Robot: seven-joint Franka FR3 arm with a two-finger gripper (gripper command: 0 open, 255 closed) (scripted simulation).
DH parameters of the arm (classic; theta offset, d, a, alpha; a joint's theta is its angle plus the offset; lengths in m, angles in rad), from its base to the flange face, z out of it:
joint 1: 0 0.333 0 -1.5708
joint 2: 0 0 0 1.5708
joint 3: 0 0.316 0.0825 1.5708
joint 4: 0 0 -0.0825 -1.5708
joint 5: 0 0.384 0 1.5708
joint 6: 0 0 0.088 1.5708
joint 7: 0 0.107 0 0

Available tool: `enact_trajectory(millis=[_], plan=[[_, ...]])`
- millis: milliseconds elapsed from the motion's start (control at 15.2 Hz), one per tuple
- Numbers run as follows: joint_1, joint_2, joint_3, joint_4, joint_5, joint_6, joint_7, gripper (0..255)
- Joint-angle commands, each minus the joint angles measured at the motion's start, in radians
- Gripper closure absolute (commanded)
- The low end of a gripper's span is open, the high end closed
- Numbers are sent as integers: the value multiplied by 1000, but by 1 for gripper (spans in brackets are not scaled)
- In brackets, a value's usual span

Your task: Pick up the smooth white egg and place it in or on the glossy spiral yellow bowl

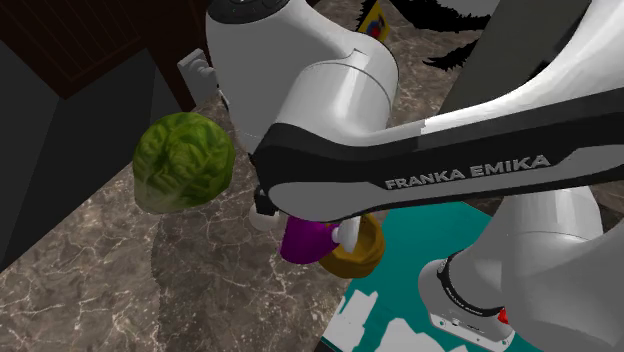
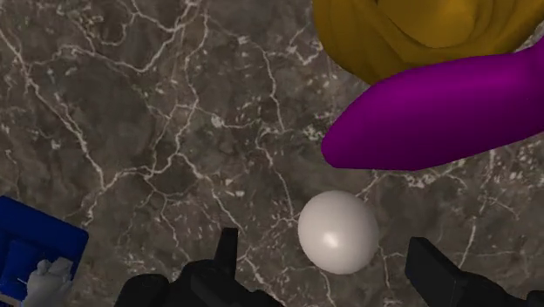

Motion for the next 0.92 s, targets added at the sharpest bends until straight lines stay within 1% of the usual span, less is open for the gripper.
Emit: enact_trajectory(millis=[0, 132, 198, 660, 858], plan=[[21, 58, 1, -9, 9, 60, -40, 0], [44, 117, 7, -12, 21, 114, -75, 0], [49, 129, 9, -13, 23, 125, -82, 0], [46, 208, 10, -53, 18, 244, -79, 0], [46, 208, 10, -53, 18, 244, -79, 0]])
